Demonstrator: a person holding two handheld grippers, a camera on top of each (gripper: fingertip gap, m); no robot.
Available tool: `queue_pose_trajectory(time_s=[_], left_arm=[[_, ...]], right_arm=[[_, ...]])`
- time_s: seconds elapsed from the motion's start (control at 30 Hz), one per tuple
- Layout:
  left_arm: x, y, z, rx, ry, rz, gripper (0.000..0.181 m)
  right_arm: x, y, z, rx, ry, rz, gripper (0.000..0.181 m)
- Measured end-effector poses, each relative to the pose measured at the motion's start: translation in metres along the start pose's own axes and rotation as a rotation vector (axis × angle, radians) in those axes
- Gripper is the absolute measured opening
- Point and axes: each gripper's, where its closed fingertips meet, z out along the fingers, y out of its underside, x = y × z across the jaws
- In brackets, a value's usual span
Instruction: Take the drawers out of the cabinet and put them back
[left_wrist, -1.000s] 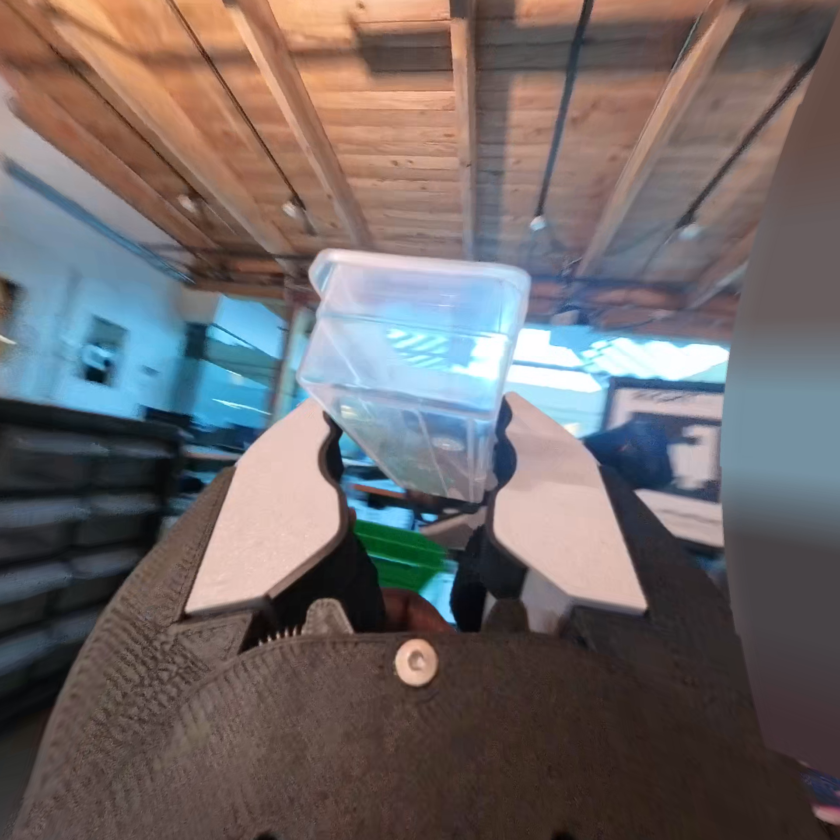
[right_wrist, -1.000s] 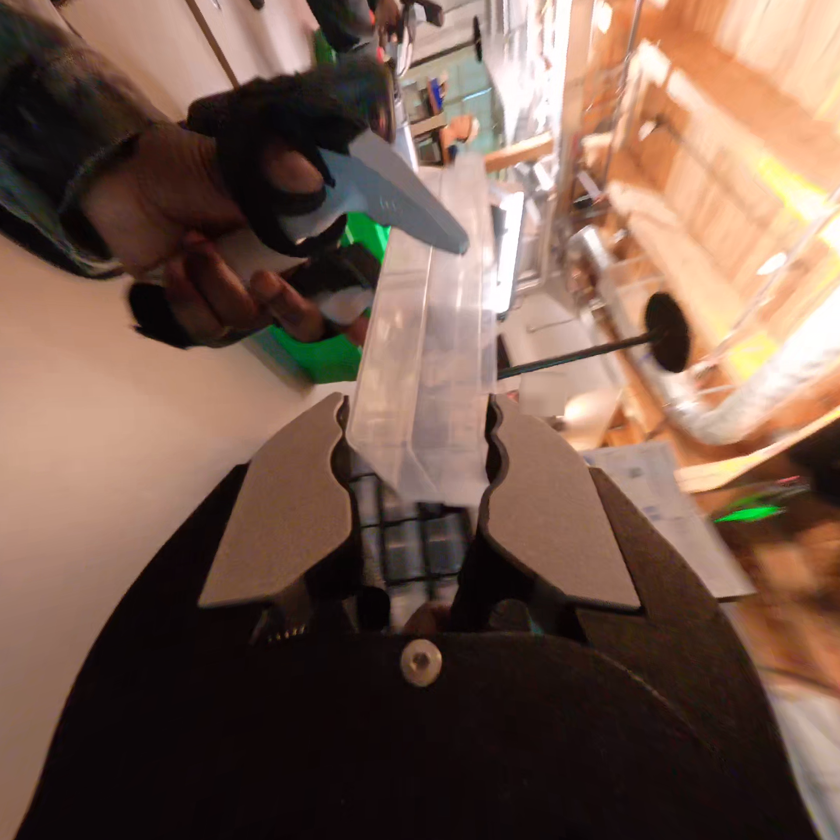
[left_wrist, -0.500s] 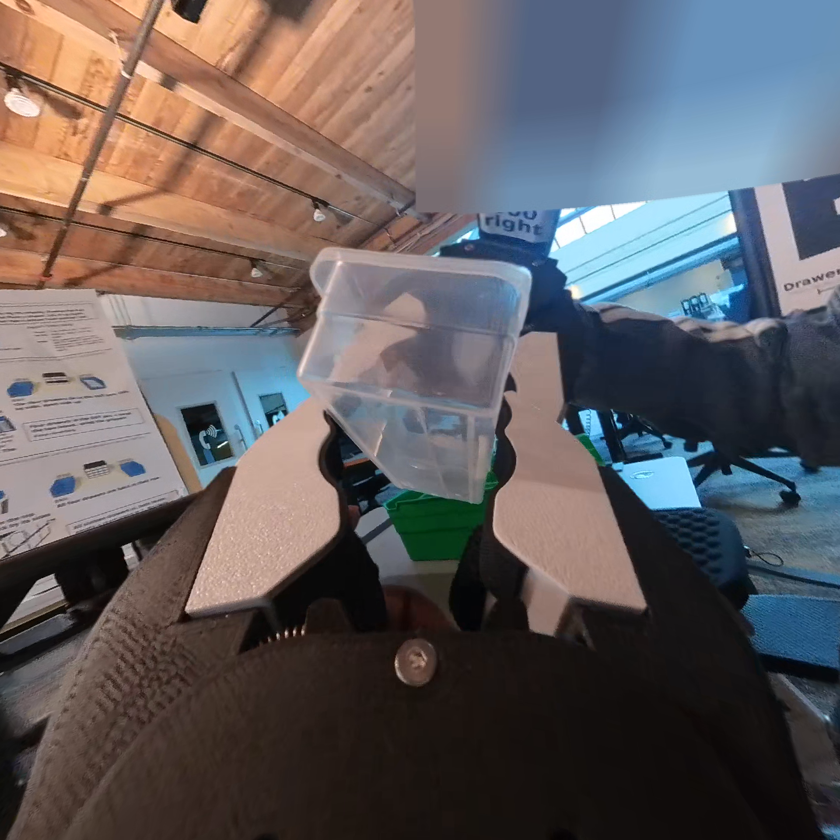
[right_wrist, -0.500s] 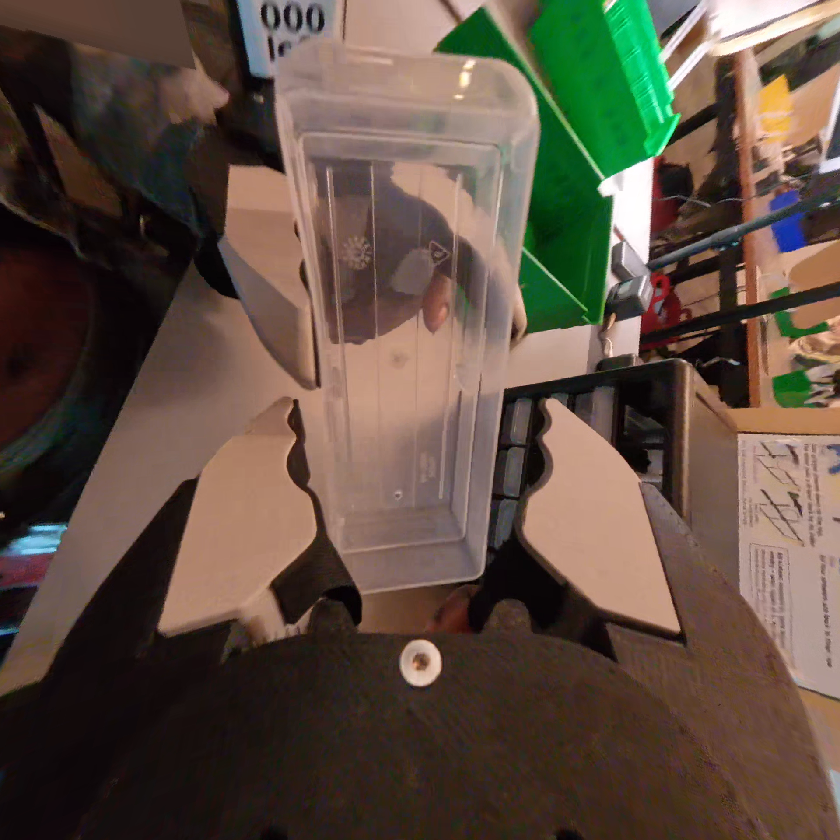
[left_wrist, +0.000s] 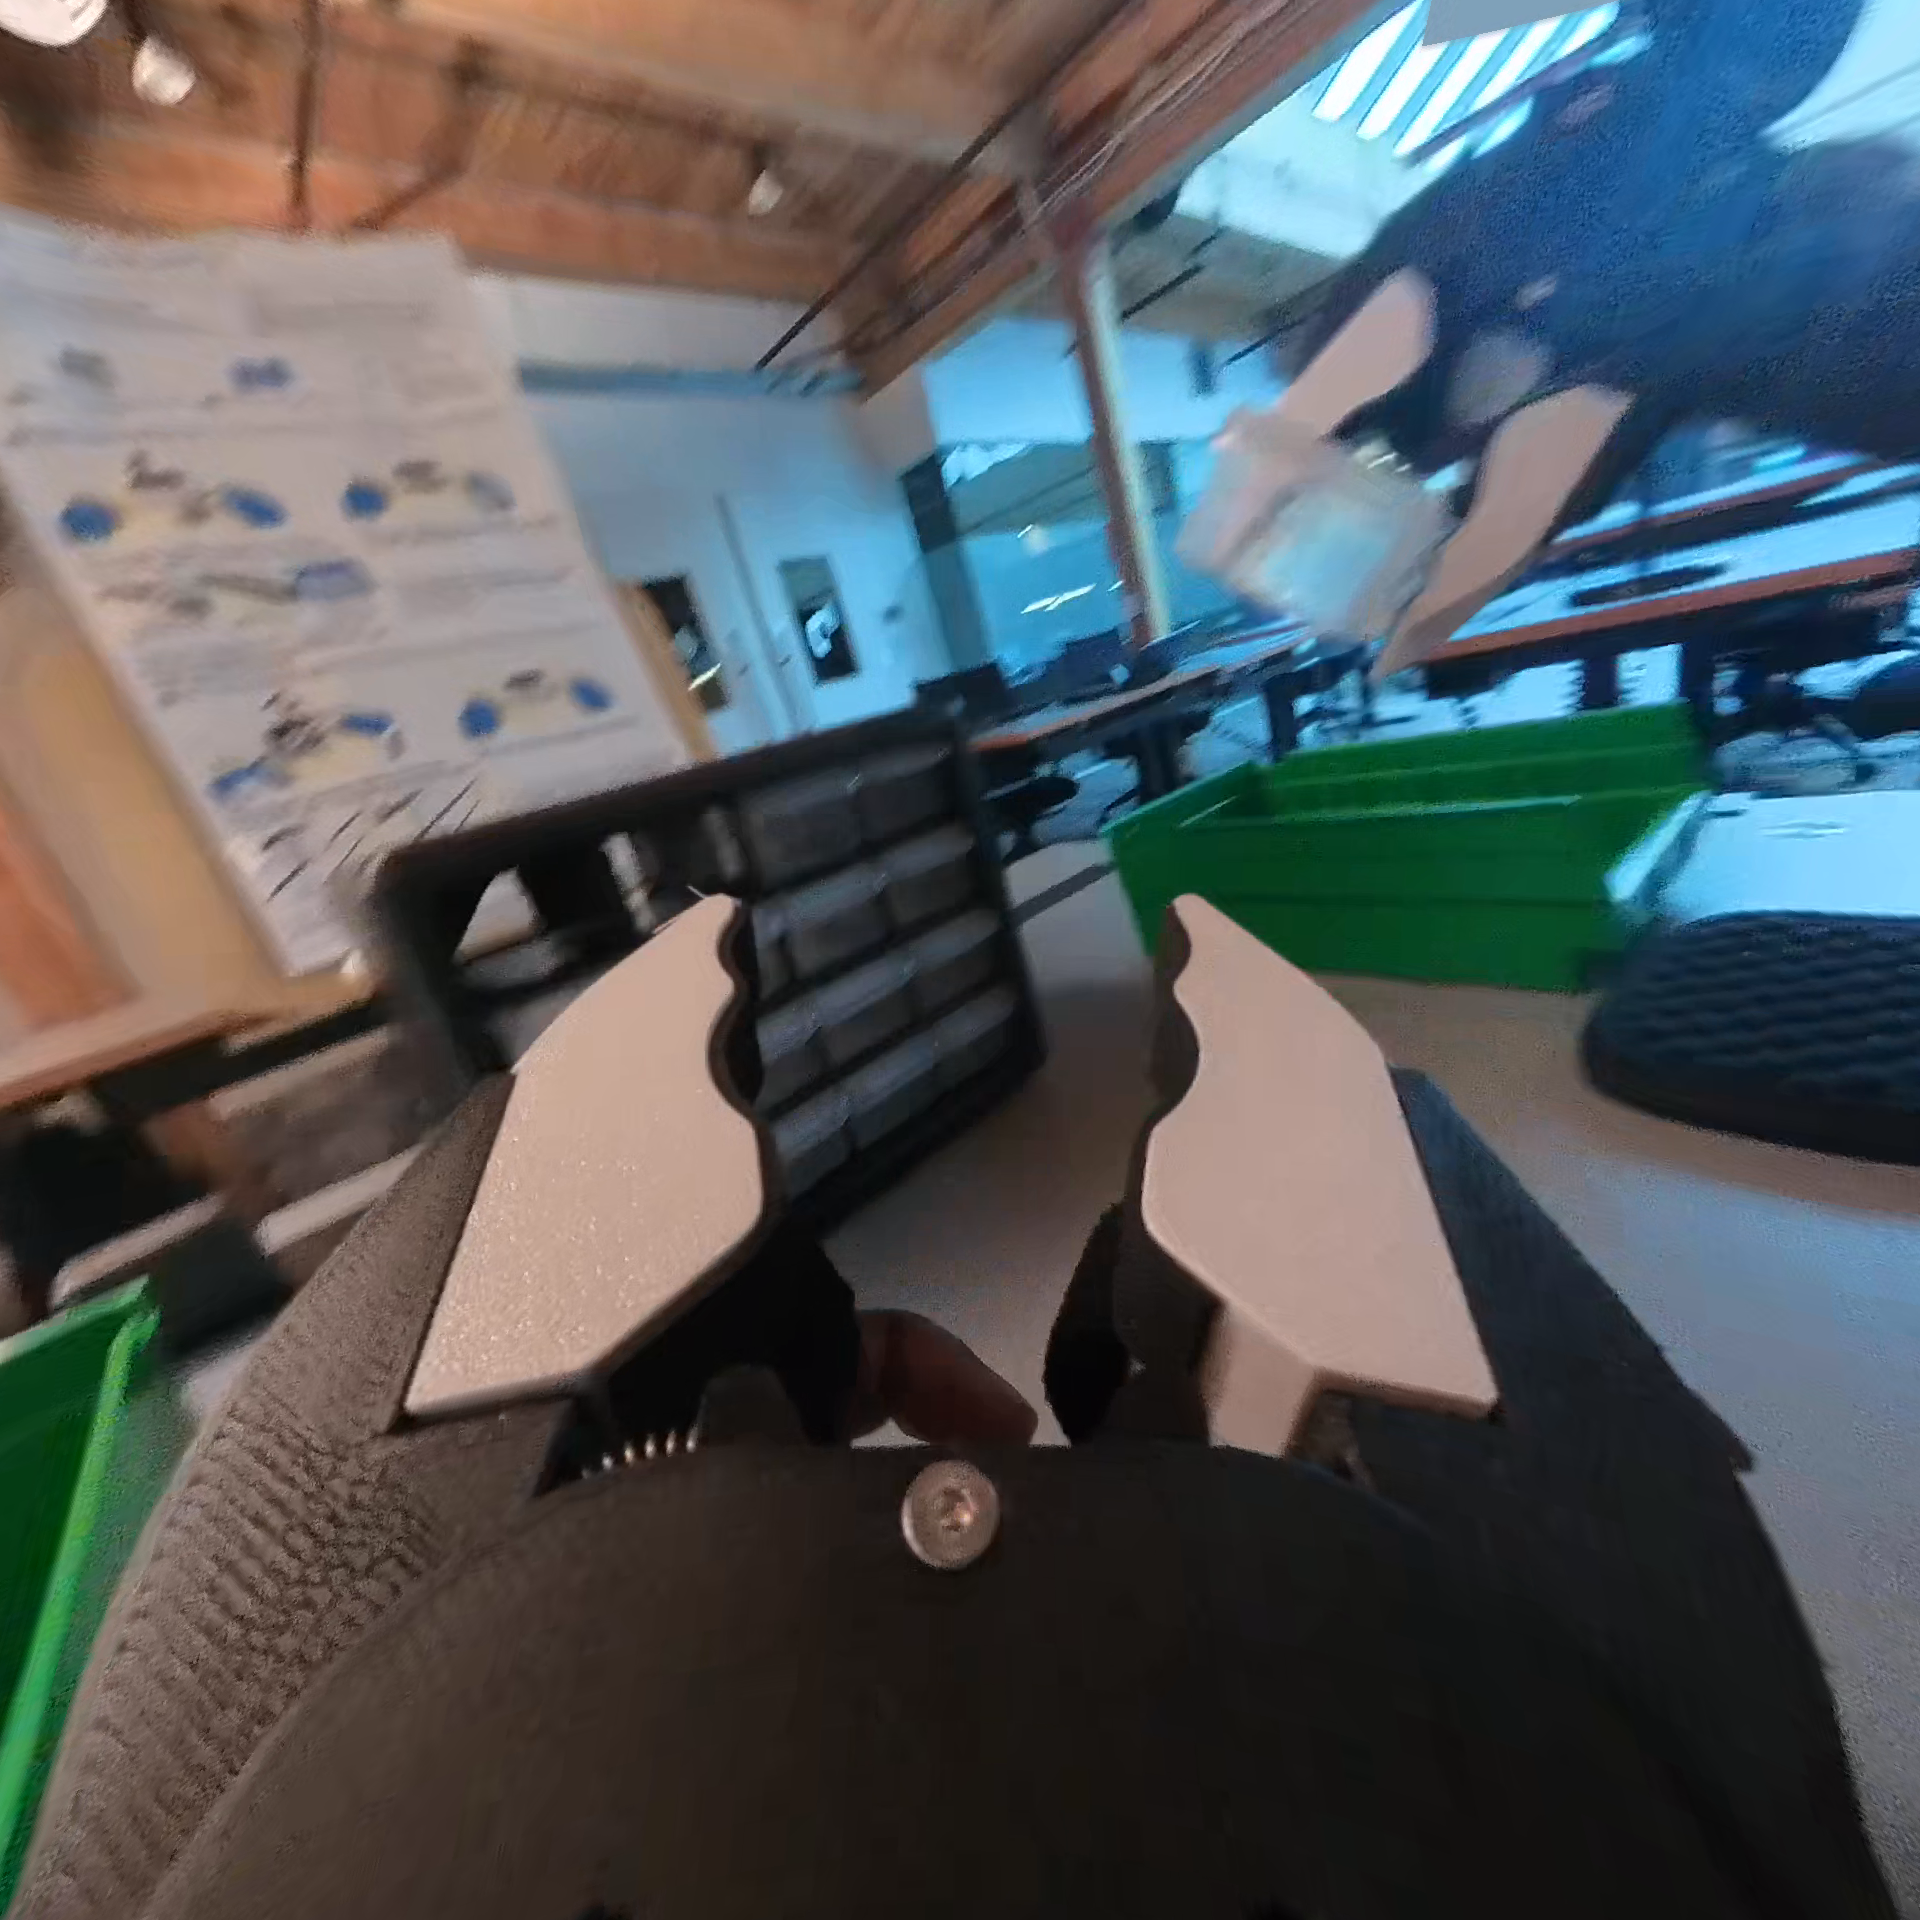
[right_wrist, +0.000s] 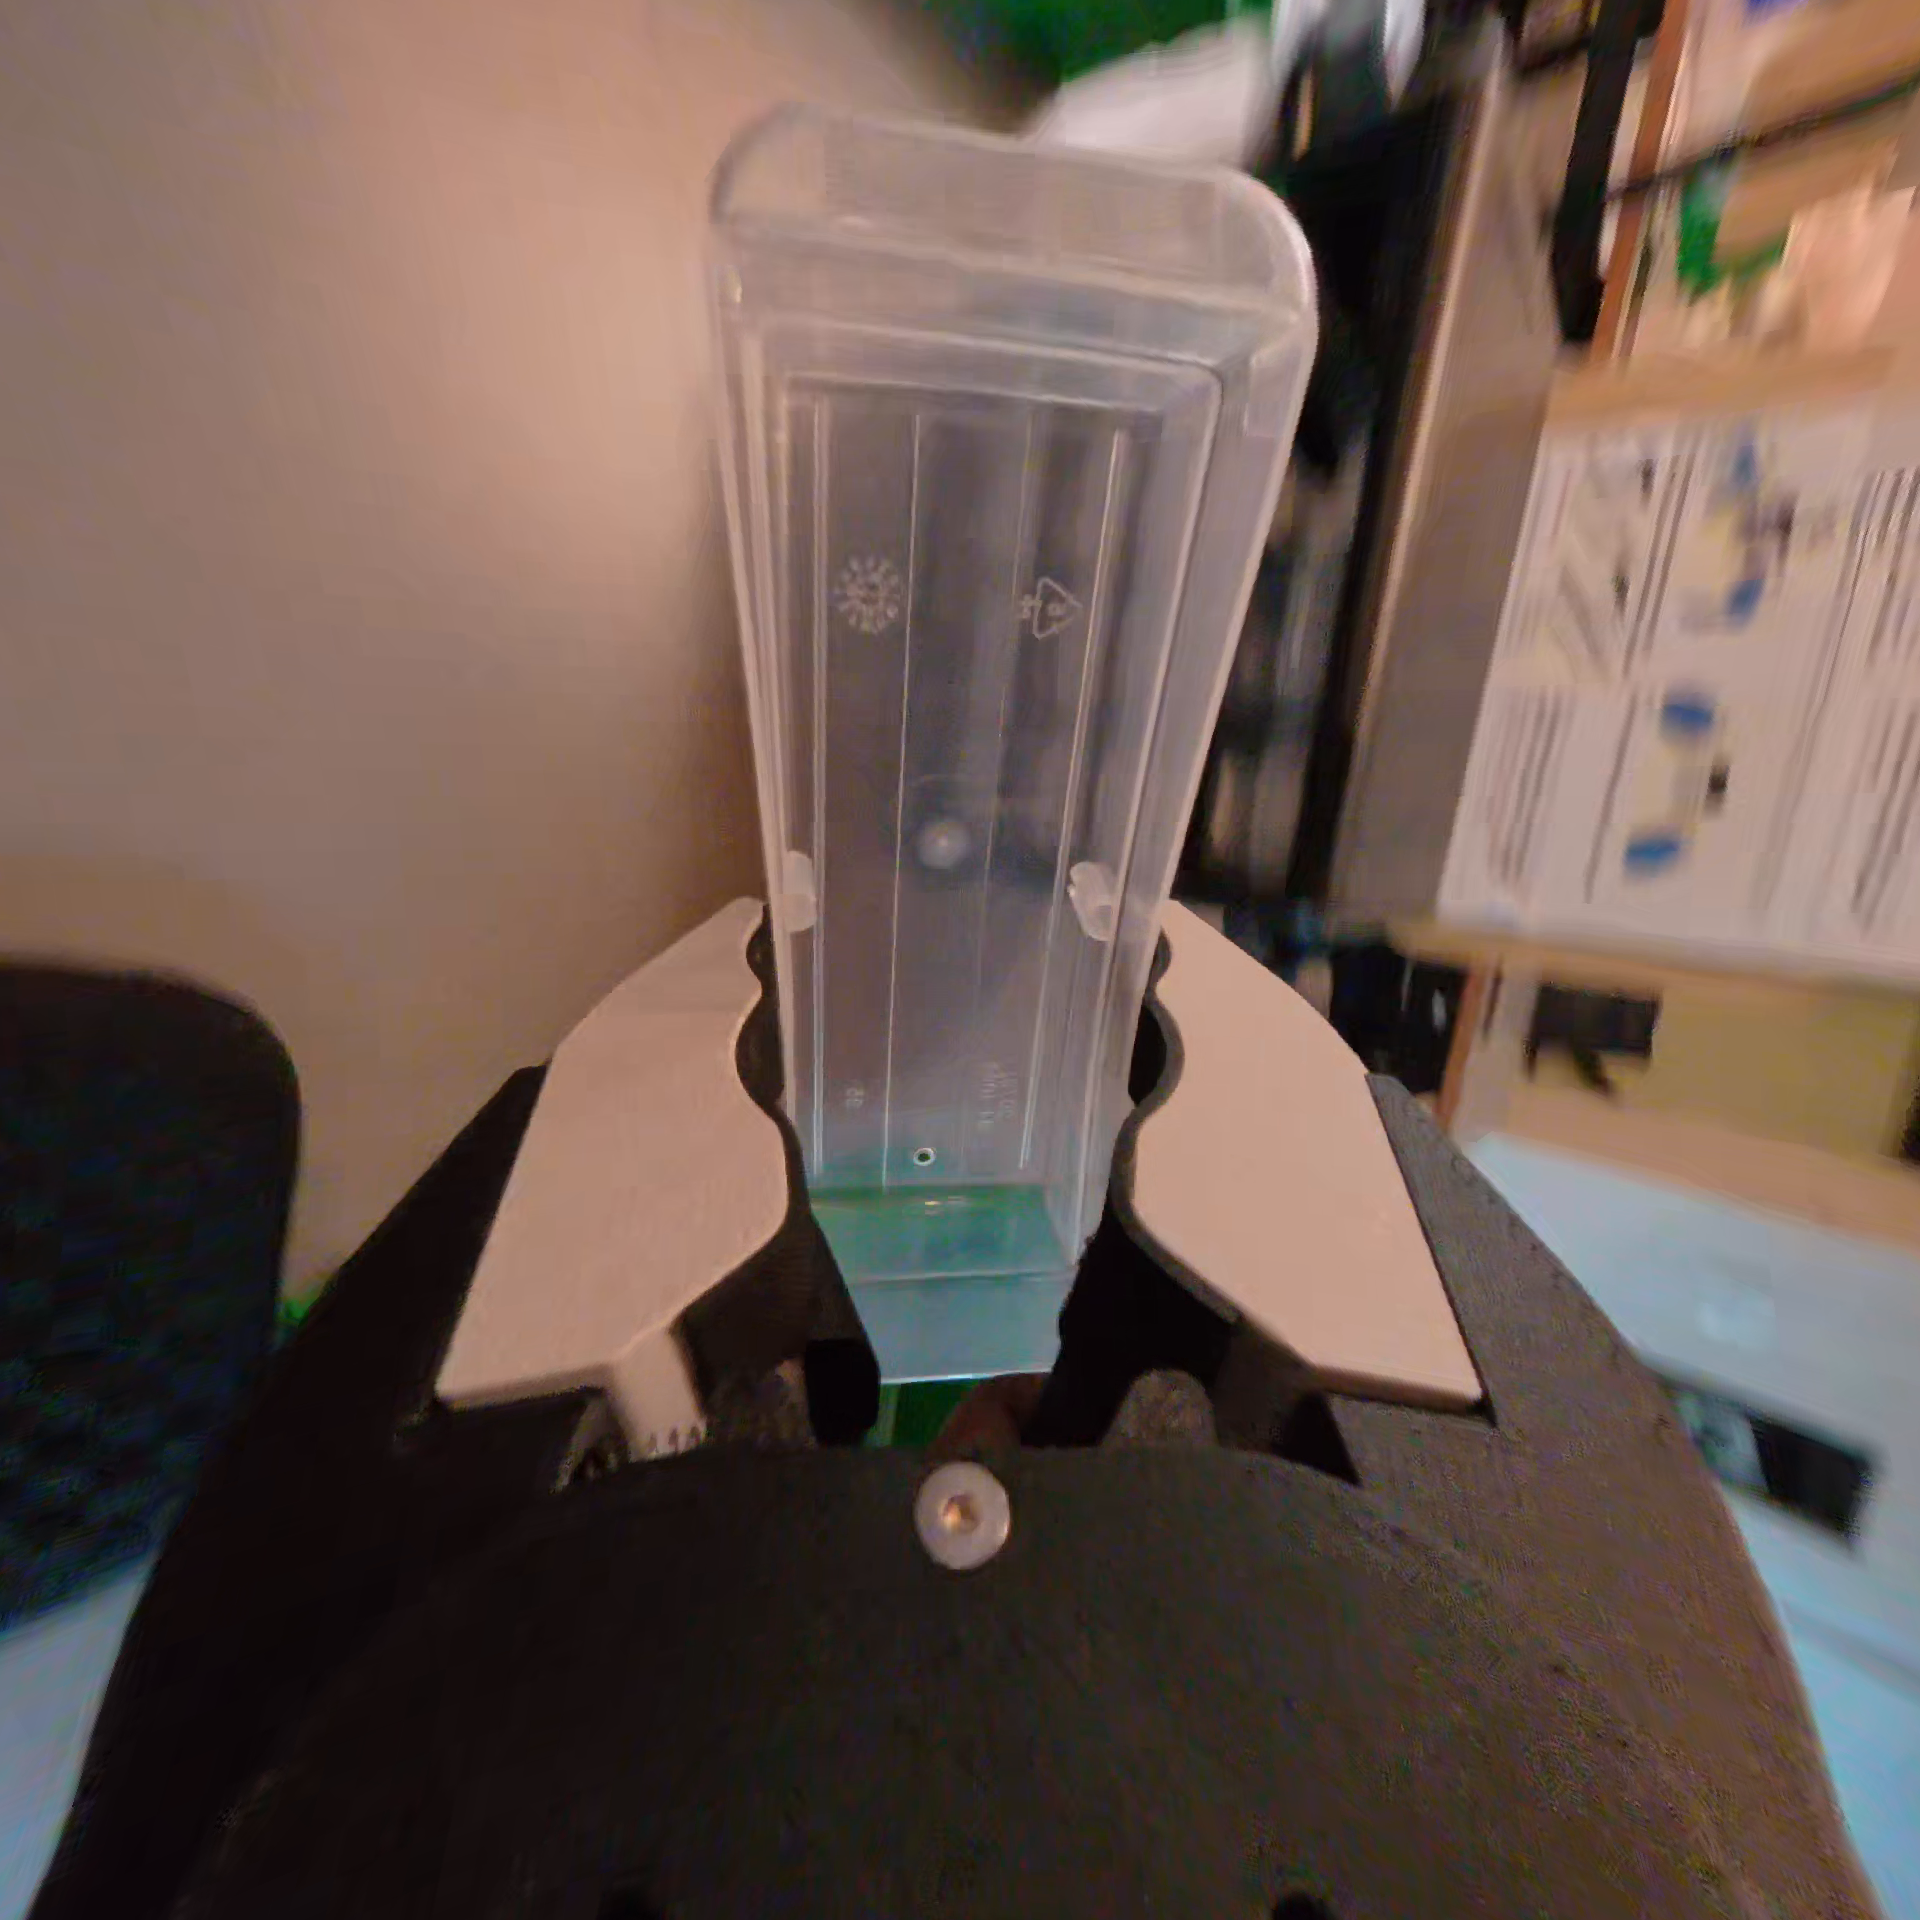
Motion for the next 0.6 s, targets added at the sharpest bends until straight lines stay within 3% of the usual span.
queue_pose_trajectory(time_s=[0.07,0.17,0.27,0.4,0.6], left_arm=[[-0.016,0.012,-0.006,-0.015,-0.054,-0.067,0.071],[-0.024,0.008,-0.007,0.035,-0.074,-0.17,0.066],[-0.024,0.012,-0.007,0.024,-0.08,-0.147,0.065],[-0.023,0.015,-0.006,0.018,-0.084,-0.115,0.064],[-0.026,0.02,-0.008,0.002,-0.097,-0.104,0.064]], right_arm=[[0.008,0.072,-0.015,-0.201,0.01,0.043,0.065],[0.002,0.179,-0.033,-0.468,-0.037,0.08,0.065],[-0.027,0.244,-0.033,-0.561,-0.144,0.145,0.065],[-0.062,0.284,-0.003,-0.568,-0.241,0.189,0.065],[-0.106,0.307,0.048,-0.547,-0.367,0.224,0.067]])
